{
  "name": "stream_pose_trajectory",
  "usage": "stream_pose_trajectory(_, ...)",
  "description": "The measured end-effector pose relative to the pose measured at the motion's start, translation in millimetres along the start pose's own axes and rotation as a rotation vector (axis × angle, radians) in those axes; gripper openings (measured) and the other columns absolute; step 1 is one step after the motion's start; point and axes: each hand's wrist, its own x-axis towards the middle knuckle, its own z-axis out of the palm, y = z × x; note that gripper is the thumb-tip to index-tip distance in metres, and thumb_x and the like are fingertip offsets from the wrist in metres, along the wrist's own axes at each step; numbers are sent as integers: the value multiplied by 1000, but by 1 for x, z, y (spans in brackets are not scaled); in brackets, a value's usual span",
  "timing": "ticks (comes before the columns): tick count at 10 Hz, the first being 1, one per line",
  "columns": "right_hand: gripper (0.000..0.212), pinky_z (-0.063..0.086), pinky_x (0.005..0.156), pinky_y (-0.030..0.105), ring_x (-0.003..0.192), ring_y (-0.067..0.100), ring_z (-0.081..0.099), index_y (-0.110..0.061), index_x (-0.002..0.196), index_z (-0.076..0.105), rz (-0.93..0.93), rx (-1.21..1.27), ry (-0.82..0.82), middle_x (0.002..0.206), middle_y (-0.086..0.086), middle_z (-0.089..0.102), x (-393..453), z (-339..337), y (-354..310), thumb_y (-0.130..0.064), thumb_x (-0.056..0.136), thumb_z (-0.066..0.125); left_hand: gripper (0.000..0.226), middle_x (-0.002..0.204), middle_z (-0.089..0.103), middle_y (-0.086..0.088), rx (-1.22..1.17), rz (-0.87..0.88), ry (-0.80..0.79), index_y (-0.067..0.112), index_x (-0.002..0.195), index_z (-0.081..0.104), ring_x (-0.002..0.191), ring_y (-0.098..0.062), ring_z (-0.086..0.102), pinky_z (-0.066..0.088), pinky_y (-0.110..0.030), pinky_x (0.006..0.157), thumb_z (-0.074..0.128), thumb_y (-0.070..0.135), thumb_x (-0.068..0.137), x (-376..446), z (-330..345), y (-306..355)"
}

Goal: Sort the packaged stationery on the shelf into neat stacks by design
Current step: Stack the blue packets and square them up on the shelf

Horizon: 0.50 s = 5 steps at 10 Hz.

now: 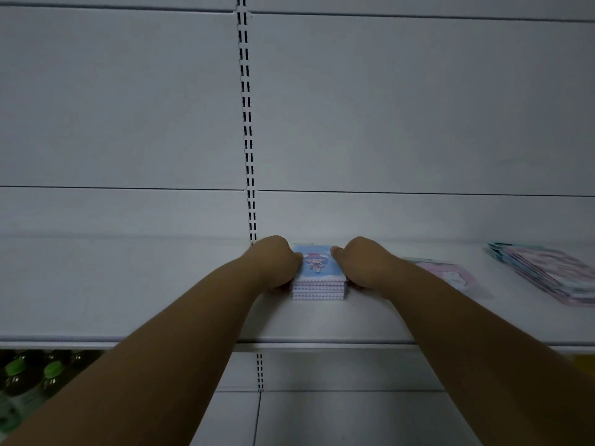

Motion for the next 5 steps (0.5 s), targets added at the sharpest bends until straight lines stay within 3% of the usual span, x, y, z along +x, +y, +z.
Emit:
stream_pose_trajectory(1, 42, 38, 70, 30, 73, 23, 49, -9, 70, 47, 15, -8, 5, 70, 5, 49, -3, -3, 7, -34, 101, 34, 41, 92, 68, -16, -110, -15, -24, -3, 96, 65, 67, -23, 58, 49, -27, 61, 43, 31, 101, -2, -2, -4)
stream_pose_trajectory(2, 40, 37, 73, 29, 75, 19, 47, -6, 90, 53, -23, -69, 3, 87, 12, 53, -6, -1, 12, -34, 103, 28, 42, 104, 73, -22, -217, -36, -49, -8, 109, 65, 81, -31, 70, 60, -38, 75, 43, 26, 101, -5, -3, -12)
stream_pose_trajectory(4, 44, 34, 74, 28, 82, 22, 48, -6, 92, 55, -66, -131, -2, 90, 10, 51, -11, -2, 4, -40, 102, 28, 39, 108, 71, -23, -151, 24, -38, -6, 109, 66, 77, -26, 66, 56, -34, 73, 43, 24, 100, -10, -6, -15)
stream_pose_trajectory(5, 45, 39, 72, 31, 77, 24, 51, -8, 81, 56, -67, -110, 43, 79, 8, 55, -22, -5, 11, -39, 101, 31, 33, 110, 71, -15, 139, 174, -69, 1, 111, 69, 98, -26, 66, 54, -33, 83, 45, 21, 98, -20, -9, -24)
